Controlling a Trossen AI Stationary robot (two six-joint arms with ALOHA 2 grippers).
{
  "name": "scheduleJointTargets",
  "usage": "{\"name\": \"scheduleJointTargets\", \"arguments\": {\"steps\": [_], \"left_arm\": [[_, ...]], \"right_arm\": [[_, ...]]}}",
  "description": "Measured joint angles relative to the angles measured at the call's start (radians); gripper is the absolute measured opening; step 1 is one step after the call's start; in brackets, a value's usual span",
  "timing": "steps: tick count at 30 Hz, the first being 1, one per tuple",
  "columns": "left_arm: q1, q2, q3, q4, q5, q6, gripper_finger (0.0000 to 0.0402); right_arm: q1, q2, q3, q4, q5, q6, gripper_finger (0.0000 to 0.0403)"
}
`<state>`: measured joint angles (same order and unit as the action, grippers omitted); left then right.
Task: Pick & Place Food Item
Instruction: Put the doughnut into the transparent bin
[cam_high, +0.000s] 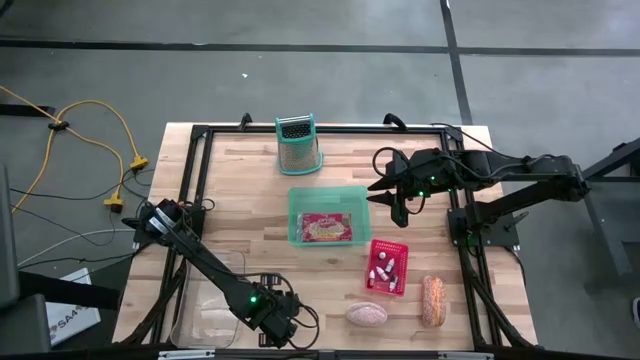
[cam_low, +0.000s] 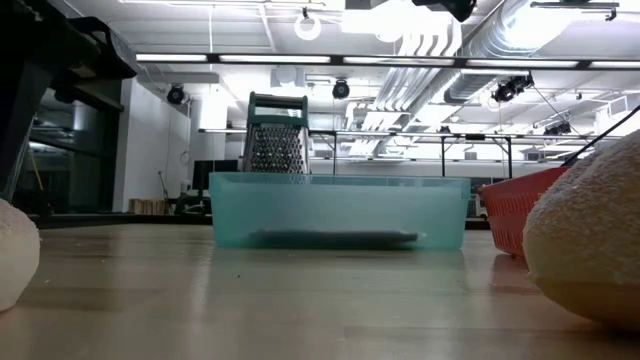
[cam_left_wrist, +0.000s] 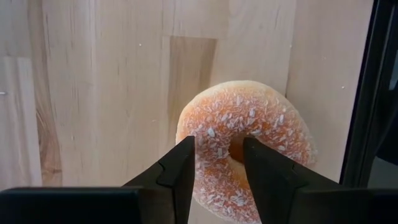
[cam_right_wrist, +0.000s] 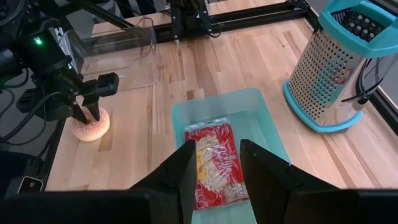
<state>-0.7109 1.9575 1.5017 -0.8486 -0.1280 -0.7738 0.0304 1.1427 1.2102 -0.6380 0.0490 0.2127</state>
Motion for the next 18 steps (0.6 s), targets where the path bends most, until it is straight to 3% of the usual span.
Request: {"name": "scheduleJointTargets", "arguments": {"steps": [11,18], "left_arm": [[0.0,0.0,0.0,-0.001,0.001,0.022,0.0176],[0.003,0.003,0.0,-0.011,0.001,0.05,0.0184]], "right_arm": [[0.0,0.0,0.0,0.0,0.0,0.0,0.0112],[0.0,0.0,0.0,0.0,0.0,0.0,0.0112]]}}
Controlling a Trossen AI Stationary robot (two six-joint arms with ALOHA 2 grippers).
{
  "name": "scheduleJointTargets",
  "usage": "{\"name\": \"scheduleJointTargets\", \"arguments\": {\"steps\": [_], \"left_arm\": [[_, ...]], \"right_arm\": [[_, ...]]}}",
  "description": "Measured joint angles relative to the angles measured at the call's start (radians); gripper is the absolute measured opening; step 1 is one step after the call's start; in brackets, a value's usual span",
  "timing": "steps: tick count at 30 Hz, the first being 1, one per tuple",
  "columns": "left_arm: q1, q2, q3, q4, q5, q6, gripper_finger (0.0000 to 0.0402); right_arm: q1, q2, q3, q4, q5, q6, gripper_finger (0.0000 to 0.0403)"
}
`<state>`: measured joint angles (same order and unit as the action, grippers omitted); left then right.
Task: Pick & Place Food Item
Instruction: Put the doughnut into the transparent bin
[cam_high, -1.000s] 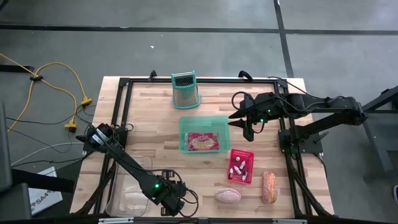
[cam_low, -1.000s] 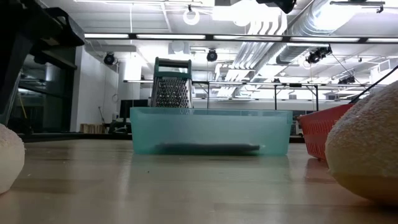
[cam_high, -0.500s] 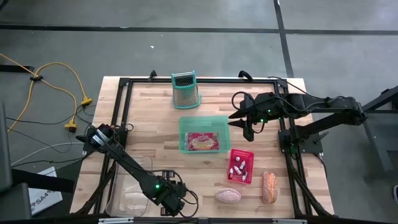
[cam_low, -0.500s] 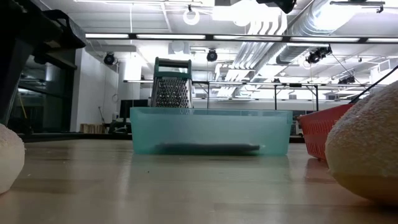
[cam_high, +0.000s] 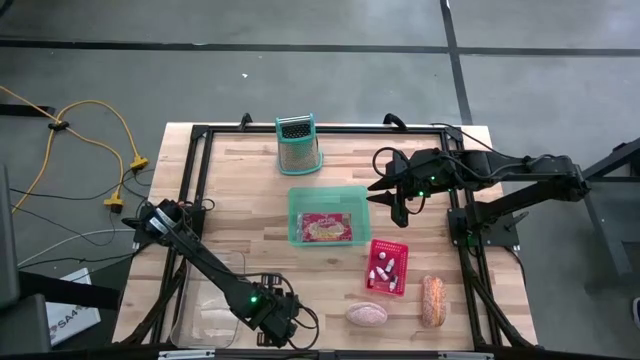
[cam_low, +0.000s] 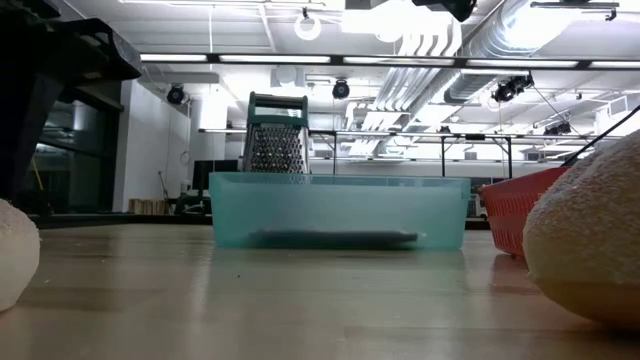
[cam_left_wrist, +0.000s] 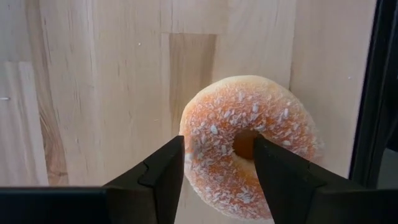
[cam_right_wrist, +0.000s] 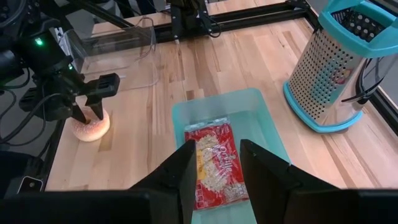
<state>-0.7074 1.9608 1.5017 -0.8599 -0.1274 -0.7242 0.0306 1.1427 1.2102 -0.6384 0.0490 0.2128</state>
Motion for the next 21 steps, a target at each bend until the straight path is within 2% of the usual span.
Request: {"name": "scheduleJointTargets", "arguments": {"steps": [12,21], "left_arm": [[0.005,0.001,-0.066,0.059,0.02,0.0,0.0184],[0.005,0.001,-0.069,0.06,0.026,-0.006,0.0177]], "right_arm": [[0.0,0.0,0.0,0.0,0.0,0.0,0.0112],[0.0,0.0,0.0,0.0,0.0,0.0,0.0112]]}}
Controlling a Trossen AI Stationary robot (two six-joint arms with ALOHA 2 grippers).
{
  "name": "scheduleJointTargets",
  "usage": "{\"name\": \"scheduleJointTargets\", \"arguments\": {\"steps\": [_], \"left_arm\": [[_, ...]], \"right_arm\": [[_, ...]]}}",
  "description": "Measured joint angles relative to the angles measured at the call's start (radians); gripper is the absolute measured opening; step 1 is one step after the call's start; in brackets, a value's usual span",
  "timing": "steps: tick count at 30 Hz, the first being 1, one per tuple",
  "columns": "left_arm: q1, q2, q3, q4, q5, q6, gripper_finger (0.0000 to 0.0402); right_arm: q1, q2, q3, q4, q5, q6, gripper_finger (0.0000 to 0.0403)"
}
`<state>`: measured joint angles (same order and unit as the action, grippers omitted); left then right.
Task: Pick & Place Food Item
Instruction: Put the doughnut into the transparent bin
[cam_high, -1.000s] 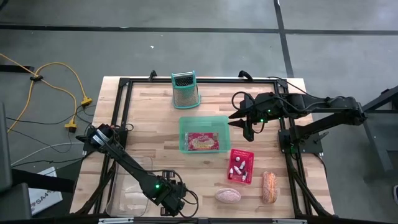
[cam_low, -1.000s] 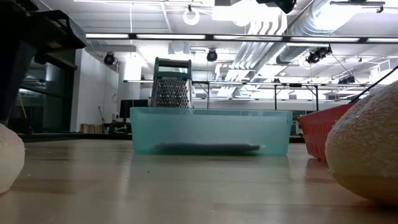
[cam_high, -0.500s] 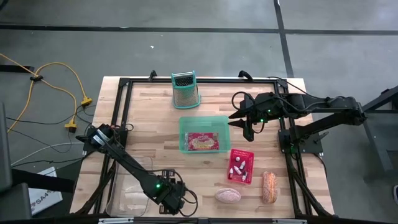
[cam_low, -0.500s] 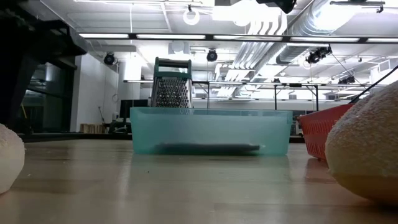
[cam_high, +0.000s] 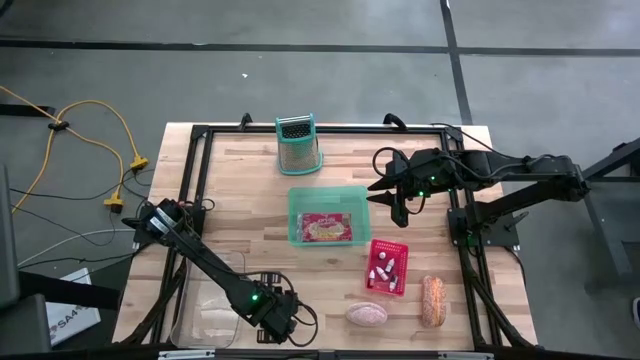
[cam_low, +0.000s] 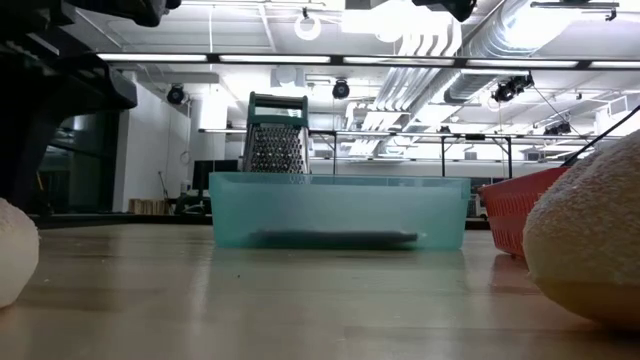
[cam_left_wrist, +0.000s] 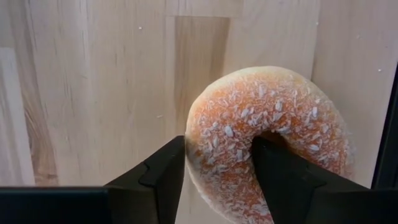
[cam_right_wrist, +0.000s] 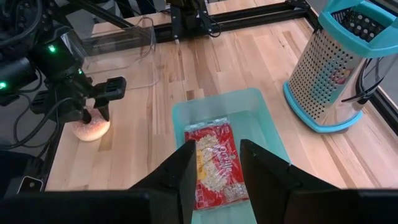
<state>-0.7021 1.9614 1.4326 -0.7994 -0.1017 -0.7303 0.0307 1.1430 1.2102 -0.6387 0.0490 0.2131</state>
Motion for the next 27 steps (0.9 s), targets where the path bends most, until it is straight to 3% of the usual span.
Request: {"name": "scheduleJointTargets", "arguments": {"steps": [8,20,27], "left_arm": [[0.0,0.0,-0.001,-0.002,0.001,-0.001,0.0139],[0.0,-0.005,-0.002,-0.005,0.001,-0.006,0.0136],[0.049,-0.072,-0.003,-0.044,0.025,-0.004,0.0136]], "right_arm": [[0.0,0.0,0.0,0.0,0.0,0.0,0.0112],[0.0,0.0,0.0,0.0,0.0,0.0,0.0112],[0.0,0.0,0.0,0.0,0.0,0.0,0.0112]]}}
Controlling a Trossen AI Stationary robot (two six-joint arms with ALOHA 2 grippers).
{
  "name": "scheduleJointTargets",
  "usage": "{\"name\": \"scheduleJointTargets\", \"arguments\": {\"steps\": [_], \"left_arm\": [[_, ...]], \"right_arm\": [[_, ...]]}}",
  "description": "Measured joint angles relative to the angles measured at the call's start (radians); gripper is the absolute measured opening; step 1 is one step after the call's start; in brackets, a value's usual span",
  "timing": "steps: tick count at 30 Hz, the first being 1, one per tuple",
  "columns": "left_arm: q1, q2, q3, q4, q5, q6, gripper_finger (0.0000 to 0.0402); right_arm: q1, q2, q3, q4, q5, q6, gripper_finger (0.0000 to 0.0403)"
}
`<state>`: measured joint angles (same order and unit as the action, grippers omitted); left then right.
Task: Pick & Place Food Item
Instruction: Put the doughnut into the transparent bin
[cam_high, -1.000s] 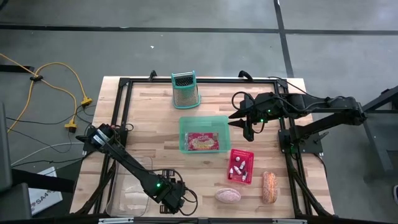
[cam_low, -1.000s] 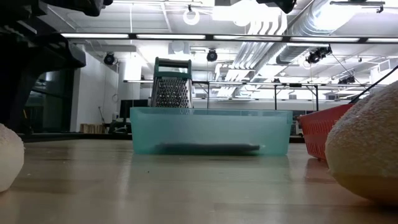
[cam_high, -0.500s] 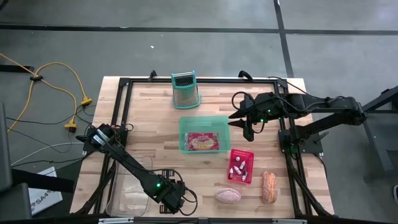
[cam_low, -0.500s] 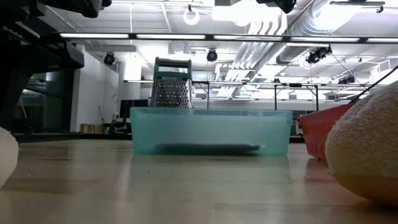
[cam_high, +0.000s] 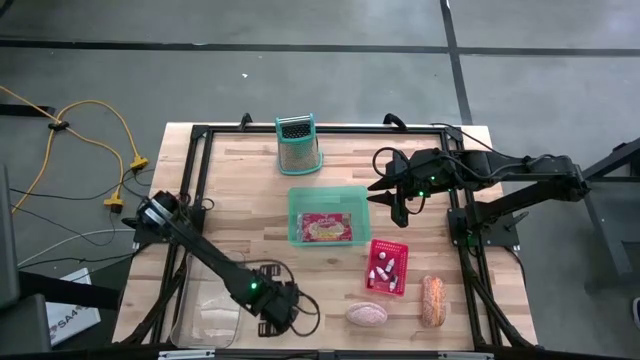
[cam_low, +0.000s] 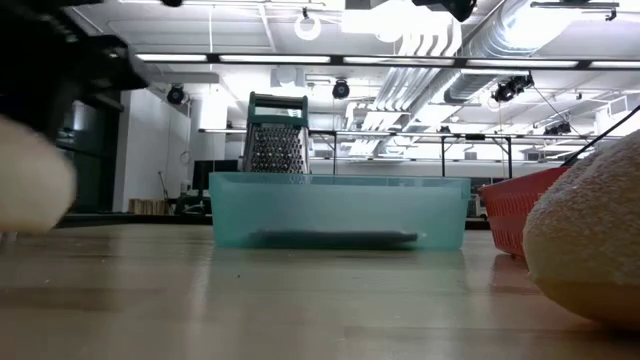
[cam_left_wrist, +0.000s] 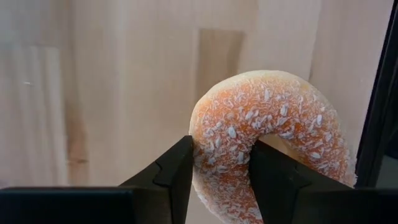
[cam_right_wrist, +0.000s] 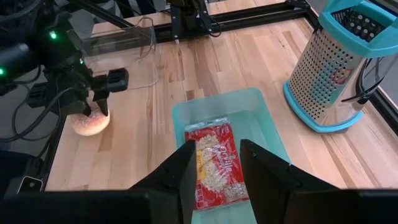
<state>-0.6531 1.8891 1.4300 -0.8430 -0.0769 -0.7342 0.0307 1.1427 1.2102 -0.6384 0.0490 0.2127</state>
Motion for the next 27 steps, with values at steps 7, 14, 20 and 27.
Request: {"name": "scheduleJointTargets", "arguments": {"steps": [7,14,20,27], "left_arm": [[0.063,-0.1,0.0,-0.03,0.017,0.064,0.0135],[0.137,-0.187,0.001,-0.091,0.051,0.092,0.0135],[0.113,-0.211,0.001,-0.128,0.019,0.092,0.0135],[0.005,-0.26,0.001,-0.205,-0.126,-0.057,0.0135]], "right_arm": [[0.0,0.0,0.0,0.0,0.0,0.0,0.0112],[0.0,0.0,0.0,0.0,0.0,0.0,0.0112],[0.0,0.0,0.0,0.0,0.0,0.0,0.0112],[0.0,0.0,0.0,0.0,0.0,0.0,0.0112]]}}
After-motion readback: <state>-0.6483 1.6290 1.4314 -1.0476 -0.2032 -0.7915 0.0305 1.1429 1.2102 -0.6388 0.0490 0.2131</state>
